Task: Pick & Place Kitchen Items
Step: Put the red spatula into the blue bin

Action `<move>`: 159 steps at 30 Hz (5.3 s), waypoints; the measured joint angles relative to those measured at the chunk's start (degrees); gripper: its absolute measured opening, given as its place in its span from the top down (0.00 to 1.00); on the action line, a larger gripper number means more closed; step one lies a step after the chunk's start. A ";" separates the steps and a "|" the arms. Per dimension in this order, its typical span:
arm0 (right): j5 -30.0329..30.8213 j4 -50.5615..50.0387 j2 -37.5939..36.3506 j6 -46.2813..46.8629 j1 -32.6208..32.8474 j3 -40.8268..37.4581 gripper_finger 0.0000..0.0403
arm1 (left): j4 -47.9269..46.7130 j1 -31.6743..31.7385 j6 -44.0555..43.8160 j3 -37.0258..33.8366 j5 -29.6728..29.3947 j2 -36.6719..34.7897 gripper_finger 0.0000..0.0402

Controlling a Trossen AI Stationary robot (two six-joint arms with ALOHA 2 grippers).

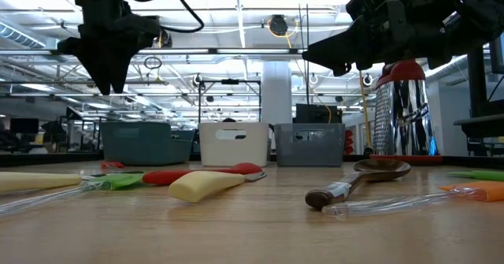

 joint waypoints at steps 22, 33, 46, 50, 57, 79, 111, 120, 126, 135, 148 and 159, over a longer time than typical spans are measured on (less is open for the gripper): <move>0.01 -0.01 0.00 0.02 0.00 0.00 0.65 | 0.97 -9.54 -12.44 -4.55 -4.14 0.02 0.64; 0.01 -0.02 0.00 0.02 0.00 0.00 0.65 | 1.57 -11.12 -16.61 -6.73 -5.61 0.02 0.64; 0.02 0.00 0.00 0.02 0.01 0.00 0.65 | 5.96 -14.21 -19.16 -6.71 -11.88 0.02 0.64; 0.00 -0.02 0.00 0.02 -0.01 0.00 0.65 | 5.99 -14.58 -19.70 -6.71 -12.12 0.02 0.64; 0.01 0.00 0.00 0.03 0.00 0.00 0.65 | 5.99 -14.62 -19.85 -6.71 -13.47 0.02 0.64; 0.00 0.02 0.00 -0.04 -0.01 0.00 0.65 | 6.72 -19.53 -27.46 -7.18 -19.63 0.17 0.64; 0.02 0.04 -0.02 -0.17 -0.01 0.00 0.65 | 25.22 -17.81 -43.43 -24.18 -23.94 0.17 0.64; 0.02 0.05 -0.02 -0.13 -0.01 0.00 0.65 | 28.30 -11.12 -41.66 -26.79 -23.85 0.17 0.64; 0.02 0.04 -0.02 -0.15 -0.01 0.00 0.65 | 28.35 -7.49 -38.83 -26.82 -20.42 0.17 0.64; 0.02 0.04 -0.02 -0.21 -0.01 0.00 0.65 | 28.51 -4.01 -38.54 -26.82 -20.40 0.17 0.64; 0.02 -0.01 -0.02 -1.70 -0.01 0.00 0.65 | 31.39 -3.15 -38.93 -26.82 -19.77 2.81 0.64; 0.00 -0.37 -0.02 -1.70 -0.02 0.00 0.65 | 30.27 -3.15 -40.39 -26.56 -17.78 7.89 0.64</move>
